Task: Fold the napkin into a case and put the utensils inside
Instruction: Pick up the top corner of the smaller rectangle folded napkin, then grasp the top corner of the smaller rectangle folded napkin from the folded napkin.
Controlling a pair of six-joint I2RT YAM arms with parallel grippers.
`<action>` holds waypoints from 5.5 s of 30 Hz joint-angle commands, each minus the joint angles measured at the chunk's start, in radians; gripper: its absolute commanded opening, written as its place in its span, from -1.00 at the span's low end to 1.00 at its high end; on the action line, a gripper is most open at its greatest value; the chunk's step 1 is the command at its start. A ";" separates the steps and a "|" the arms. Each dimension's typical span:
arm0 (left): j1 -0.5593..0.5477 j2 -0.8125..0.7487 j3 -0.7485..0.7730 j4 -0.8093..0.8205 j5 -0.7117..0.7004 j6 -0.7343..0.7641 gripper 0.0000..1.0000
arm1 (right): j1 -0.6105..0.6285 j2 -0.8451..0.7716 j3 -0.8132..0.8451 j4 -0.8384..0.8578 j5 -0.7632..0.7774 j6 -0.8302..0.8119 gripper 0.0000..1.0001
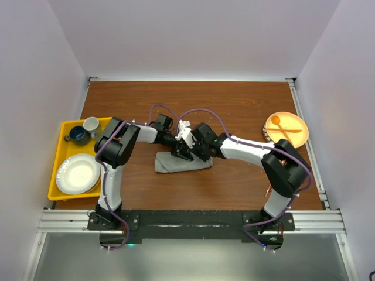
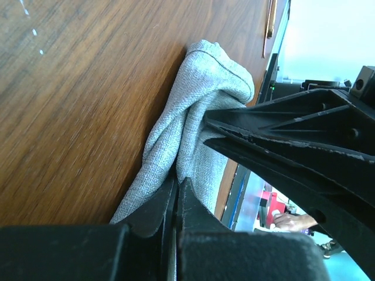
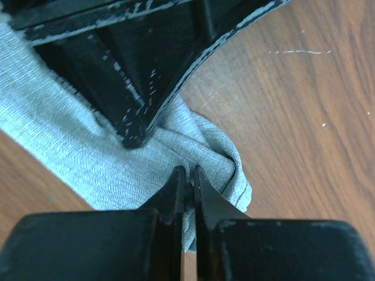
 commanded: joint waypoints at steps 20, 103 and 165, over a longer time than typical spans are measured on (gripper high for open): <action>0.066 -0.113 -0.125 0.171 -0.112 -0.067 -0.28 | -0.004 0.019 -0.089 0.111 0.205 0.011 -1.00; 0.093 -0.120 -0.116 -0.070 -0.292 0.170 -1.00 | 0.016 -0.163 -0.062 0.075 0.169 0.041 -1.00; -0.118 -0.129 -0.231 0.722 -0.424 -0.755 -1.00 | 0.018 -0.032 -0.137 0.142 0.256 0.183 -1.00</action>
